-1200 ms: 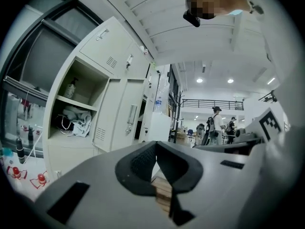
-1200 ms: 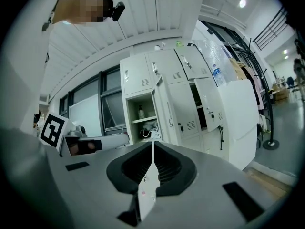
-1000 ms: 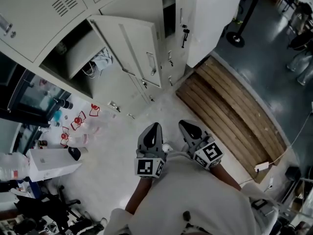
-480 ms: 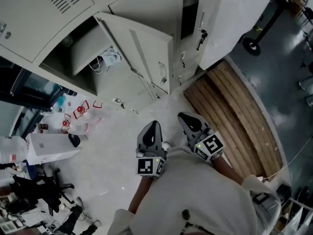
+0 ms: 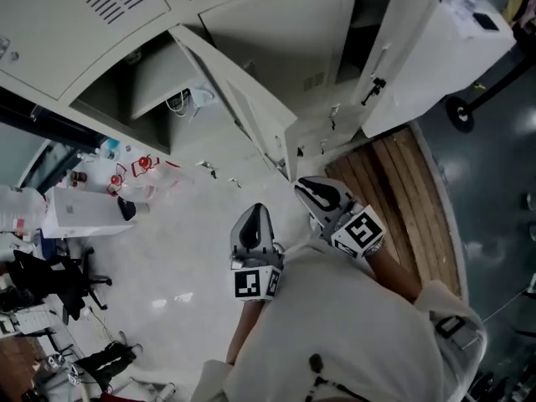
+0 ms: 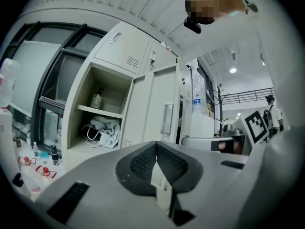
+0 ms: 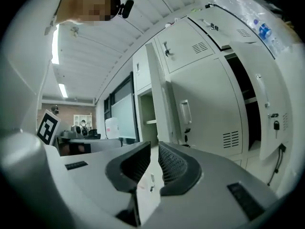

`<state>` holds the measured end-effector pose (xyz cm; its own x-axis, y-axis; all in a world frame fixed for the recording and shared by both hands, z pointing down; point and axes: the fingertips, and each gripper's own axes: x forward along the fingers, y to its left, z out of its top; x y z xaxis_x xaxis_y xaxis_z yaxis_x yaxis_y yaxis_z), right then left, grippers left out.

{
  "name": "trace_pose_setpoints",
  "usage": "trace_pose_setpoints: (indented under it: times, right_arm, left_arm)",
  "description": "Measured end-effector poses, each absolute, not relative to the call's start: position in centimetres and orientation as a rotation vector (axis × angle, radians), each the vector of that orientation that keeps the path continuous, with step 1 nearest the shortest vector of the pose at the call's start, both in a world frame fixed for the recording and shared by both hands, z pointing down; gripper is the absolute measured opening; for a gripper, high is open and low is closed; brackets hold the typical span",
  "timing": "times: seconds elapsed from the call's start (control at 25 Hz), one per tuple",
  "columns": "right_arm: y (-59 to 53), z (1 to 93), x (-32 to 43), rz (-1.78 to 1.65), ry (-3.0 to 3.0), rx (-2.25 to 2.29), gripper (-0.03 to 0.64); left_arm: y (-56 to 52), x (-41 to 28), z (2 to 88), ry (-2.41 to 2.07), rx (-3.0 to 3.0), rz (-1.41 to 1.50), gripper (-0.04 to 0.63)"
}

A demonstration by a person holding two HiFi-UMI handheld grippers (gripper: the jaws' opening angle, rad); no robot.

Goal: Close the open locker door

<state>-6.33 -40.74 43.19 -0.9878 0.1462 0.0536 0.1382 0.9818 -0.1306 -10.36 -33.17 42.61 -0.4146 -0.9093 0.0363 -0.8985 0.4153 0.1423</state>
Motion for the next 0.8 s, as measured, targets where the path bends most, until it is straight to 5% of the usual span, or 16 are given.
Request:
trace_pose_setpoints:
  times: [0.08,0.24,0.8]
  right_arm:
    - [-41.6,42.7,-7.0,0.188,-3.078,-0.292,0.038]
    - [-42.8,41.5,-8.4,0.176,-3.094,-0.485,0.165]
    - [-42.3,40.3,-10.7,0.168,-3.04,-1.015,0.189]
  left_arm:
    - [-33.1,-10.6,42.6,-2.597,1.559,-0.151,0.008]
    - [-32.7,-10.9,42.8,-2.68,1.407,-0.135,0.008]
    - [-32.0,-11.0,44.0,-2.834,1.044,-0.107,0.008]
